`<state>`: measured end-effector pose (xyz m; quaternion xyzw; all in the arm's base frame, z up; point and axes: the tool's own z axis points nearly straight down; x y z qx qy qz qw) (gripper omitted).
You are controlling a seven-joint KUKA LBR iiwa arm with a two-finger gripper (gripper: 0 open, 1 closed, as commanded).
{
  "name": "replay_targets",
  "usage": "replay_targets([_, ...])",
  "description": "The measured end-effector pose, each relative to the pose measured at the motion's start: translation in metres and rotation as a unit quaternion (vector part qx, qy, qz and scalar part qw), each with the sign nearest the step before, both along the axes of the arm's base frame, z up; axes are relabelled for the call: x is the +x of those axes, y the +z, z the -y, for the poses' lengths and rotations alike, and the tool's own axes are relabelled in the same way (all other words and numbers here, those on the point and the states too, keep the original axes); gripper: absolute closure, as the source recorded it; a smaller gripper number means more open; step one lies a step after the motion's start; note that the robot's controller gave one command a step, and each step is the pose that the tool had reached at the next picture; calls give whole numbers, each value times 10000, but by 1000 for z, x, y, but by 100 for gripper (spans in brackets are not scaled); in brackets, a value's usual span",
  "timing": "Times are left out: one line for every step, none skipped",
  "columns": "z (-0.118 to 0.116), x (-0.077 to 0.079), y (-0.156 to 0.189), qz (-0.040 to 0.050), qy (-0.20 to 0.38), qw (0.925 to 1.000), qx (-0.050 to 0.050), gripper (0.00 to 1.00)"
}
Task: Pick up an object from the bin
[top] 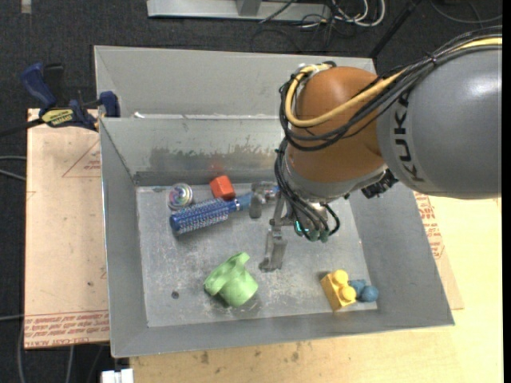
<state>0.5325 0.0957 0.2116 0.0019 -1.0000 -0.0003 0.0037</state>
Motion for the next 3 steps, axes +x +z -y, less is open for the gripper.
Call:
replay_targets([-76,12,-70,7,-2,10000,13,0])
replay_targets([-78,51,-139,110,-207,9997,32,0])
replay_targets([-99,127,-139,56,-137,9999,14,0])
